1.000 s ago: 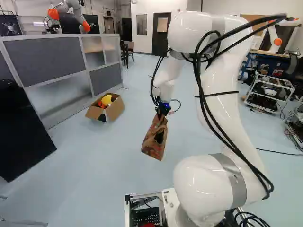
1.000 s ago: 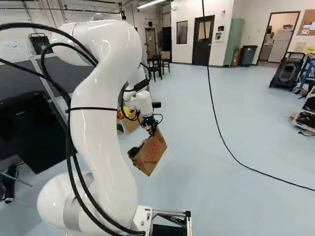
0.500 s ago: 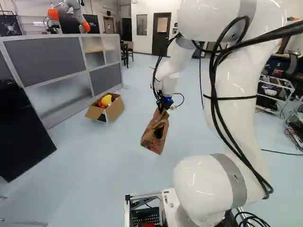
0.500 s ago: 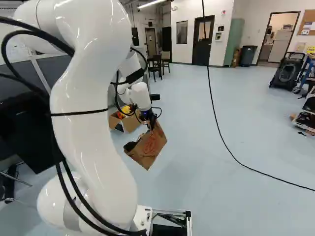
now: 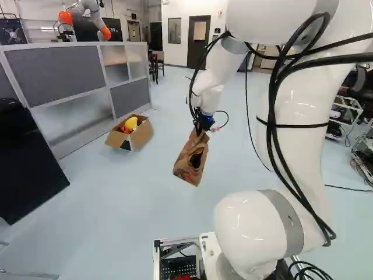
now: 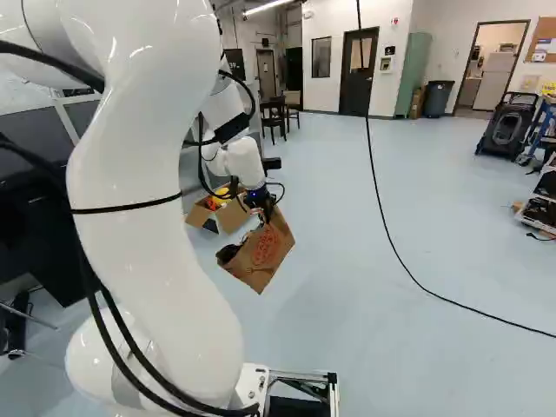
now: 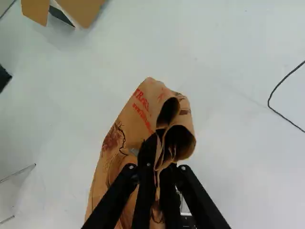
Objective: Pick up the grocery bag from the ground
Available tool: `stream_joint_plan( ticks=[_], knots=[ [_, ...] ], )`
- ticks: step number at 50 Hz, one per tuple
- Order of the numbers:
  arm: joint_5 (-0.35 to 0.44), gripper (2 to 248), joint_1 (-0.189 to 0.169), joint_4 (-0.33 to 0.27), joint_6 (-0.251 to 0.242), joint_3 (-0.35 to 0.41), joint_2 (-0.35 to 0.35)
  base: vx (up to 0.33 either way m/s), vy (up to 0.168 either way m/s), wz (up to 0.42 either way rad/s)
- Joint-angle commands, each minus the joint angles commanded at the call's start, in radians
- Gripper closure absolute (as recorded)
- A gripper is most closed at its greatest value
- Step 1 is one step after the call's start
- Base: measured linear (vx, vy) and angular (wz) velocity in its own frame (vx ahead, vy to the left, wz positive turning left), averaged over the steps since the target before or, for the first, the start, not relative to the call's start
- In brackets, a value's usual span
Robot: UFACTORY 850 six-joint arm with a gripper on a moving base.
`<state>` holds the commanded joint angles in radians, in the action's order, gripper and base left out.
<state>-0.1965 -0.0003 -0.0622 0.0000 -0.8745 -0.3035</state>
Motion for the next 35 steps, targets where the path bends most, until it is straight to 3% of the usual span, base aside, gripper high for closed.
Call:
stream_joint_plan(
  ticks=[35],
  knots=[
    [0.084, 228, 0.000, 0.005, 0.000, 0.062, 0.046, 0.000, 0.000, 0.000]
  ],
)
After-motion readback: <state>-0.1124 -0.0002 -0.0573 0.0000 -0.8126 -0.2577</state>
